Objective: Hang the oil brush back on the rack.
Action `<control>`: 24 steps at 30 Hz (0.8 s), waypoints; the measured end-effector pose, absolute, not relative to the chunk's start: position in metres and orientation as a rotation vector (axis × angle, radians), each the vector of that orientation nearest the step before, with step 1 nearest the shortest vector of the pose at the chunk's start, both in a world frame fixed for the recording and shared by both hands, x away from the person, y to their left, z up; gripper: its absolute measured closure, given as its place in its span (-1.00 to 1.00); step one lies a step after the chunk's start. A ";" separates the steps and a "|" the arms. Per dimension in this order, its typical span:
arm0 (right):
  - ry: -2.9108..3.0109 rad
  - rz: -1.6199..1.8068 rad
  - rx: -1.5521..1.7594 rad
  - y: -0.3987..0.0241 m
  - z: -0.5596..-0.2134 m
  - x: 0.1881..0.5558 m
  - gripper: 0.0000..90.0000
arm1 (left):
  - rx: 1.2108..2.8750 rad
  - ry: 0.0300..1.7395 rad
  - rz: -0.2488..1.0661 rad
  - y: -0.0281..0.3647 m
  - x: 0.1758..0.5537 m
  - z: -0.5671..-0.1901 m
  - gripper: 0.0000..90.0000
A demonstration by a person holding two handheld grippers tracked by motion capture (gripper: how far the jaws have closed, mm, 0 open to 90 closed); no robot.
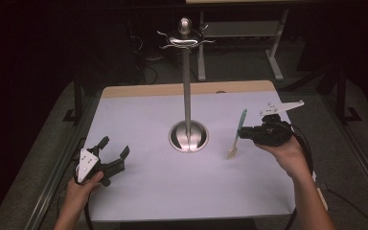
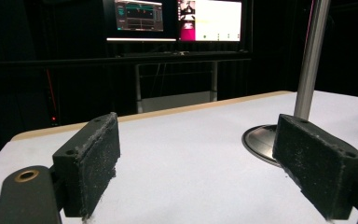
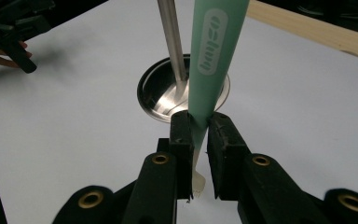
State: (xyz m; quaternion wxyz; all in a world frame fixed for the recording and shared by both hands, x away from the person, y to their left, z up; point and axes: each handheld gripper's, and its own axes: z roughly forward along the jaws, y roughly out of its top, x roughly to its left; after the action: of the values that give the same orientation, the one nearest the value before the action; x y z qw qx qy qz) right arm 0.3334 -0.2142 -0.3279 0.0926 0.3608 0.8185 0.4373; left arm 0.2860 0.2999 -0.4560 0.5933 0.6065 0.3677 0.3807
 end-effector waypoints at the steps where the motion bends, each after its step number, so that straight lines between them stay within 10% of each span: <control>1: 2.427 1.302 1.071 -0.214 -0.326 0.334 0.78 | 1.410 0.855 0.885 0.300 0.286 -0.456 -0.68; 24: 2.345 1.382 0.991 -0.212 -0.277 0.347 0.78 | 1.408 0.852 0.886 0.300 0.286 -0.456 -0.68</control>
State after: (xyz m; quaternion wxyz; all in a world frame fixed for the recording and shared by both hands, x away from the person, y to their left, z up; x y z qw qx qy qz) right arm 0.3468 -0.2116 -0.2774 0.1221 0.3396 0.8035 0.4734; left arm 0.2864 0.2998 -0.4558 0.5943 0.6057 0.3666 0.3813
